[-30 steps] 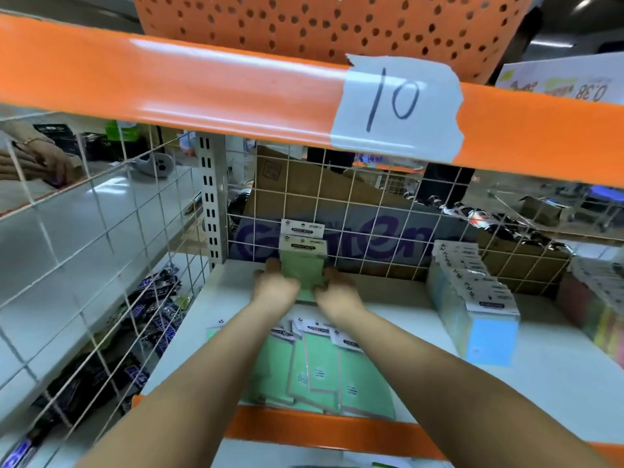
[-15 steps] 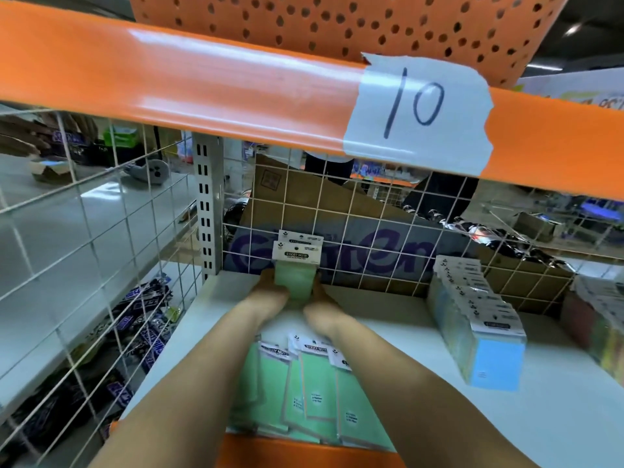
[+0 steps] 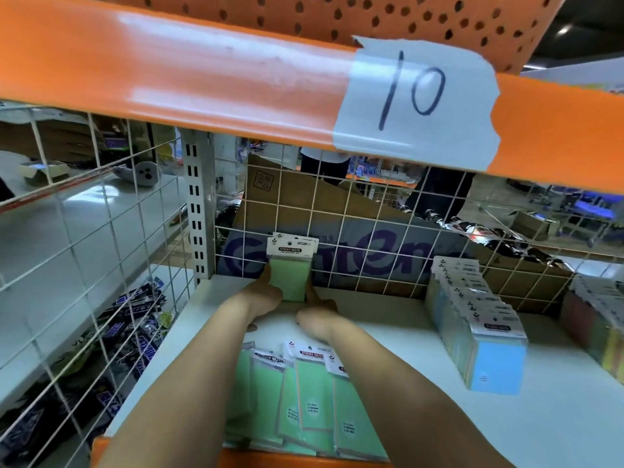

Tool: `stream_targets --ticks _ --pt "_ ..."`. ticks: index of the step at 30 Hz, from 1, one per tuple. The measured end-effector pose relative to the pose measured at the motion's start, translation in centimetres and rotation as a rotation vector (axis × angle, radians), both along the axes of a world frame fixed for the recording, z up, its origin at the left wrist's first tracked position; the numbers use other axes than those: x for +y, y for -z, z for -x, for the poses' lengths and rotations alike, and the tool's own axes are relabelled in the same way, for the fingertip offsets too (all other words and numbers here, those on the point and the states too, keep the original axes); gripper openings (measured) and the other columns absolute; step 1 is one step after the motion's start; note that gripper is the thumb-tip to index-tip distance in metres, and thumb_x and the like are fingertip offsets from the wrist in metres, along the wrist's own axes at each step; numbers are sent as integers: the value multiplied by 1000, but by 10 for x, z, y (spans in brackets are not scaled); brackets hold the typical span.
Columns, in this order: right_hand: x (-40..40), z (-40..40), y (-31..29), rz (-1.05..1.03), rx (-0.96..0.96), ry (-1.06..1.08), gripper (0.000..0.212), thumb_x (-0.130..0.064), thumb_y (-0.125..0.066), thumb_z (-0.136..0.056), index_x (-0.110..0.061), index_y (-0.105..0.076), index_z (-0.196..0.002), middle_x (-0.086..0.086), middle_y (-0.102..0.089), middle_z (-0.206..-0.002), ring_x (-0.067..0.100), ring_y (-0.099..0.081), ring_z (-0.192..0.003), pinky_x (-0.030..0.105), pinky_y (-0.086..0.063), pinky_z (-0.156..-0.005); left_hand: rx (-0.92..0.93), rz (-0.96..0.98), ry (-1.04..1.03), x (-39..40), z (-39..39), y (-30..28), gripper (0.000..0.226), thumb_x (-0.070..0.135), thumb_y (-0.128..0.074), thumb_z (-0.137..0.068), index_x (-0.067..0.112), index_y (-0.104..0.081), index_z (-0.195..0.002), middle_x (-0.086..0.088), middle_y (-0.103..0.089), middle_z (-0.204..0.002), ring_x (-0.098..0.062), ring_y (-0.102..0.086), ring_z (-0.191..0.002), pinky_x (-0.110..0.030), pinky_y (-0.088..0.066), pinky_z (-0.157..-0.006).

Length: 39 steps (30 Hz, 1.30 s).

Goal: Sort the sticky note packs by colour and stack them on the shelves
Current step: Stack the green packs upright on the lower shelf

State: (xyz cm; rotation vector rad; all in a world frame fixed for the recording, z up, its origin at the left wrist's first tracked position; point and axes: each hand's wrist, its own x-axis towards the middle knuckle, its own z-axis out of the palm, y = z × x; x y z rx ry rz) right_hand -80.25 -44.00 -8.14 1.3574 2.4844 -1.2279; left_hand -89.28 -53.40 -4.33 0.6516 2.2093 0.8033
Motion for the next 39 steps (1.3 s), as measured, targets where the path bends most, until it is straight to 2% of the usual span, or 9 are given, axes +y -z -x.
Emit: stream_targets --ticks 4,9,20,26,30,32,34,36,39 --pt "5 1 3 -28 -5 -5 84 -22 -41 -87 -53 10 -147 17 -27 -147 33 -54 -113 31 -43 -70 -1 26 7 2 1 -3 76 15 -32 -91 51 6 -146 0 -37 -125 -22 -44 -79 -36 -53 -83" --pt "5 -2 3 -17 8 -5 85 -19 -42 -88 -51 10 -147 16 -21 -150 32 -51 -119 28 -43 -74 52 41 13 4 1 -4 70 18 -29 -96 51 8 -146 -5 -32 -148 -25 -47 -93 -40 -55 -84" --pt "5 -4 -1 -11 12 -14 86 -19 -43 -89 -46 13 -149 16 -27 -146 31 -52 -112 30 -42 -72 71 44 9 0 -4 -8 68 20 -28 -99 44 13 -147 -6 -34 -147 -25 -49 -91 -39 -57 -80" --pt "4 -7 -6 17 1 -11 87 -17 -46 -91 -39 12 -151 17 -45 -134 21 -49 -75 23 -34 -49 -8 18 -59 -6 -3 -7 76 19 -34 -97 31 21 -148 -4 -50 -119 -22 -48 -79 -37 -54 -79" --pt "-3 -21 -21 29 -14 -59 82 -14 -45 -93 -31 9 -153 4 -50 -86 11 -38 -55 17 -27 -36 43 21 106 -21 -15 -15 60 13 -37 -95 19 -16 -150 -2 -52 -95 -13 -41 -69 -26 -44 -65" --pt "-5 -27 -28 7 -14 -84 78 -15 -45 -93 -27 2 -154 7 -54 -98 10 -38 -56 20 -29 -40 95 27 160 -30 -20 -18 49 11 -39 -96 12 -30 -144 -9 -57 -117 -13 -47 -74 -21 -38 -62" --pt "-8 -31 -31 -14 -12 -101 75 -17 -47 -91 -23 -7 -154 5 -54 -97 10 -39 -58 24 -30 -46 173 68 166 -40 -20 -19 45 12 -40 -96 6 -35 -141 -13 -47 -138 -20 -53 -106 -23 -37 -79" --pt "-14 -38 -36 -20 -3 -124 69 -19 -49 -91 -19 -16 -152 0 -50 -86 10 -42 -59 24 -32 -47 246 145 163 -49 -20 -22 39 14 -39 -97 -1 -45 -132 -19 -48 -136 -29 -49 -120 -26 -39 -87" --pt "-26 -51 -43 -35 13 -148 66 -27 -51 -92 -19 -23 -151 5 -56 -108 10 -50 -67 22 -39 -54 331 258 187 -67 -26 -34 41 23 -34 -102 -2 -47 -132 -19 -48 -138 -30 -47 -125 -30 -39 -97"
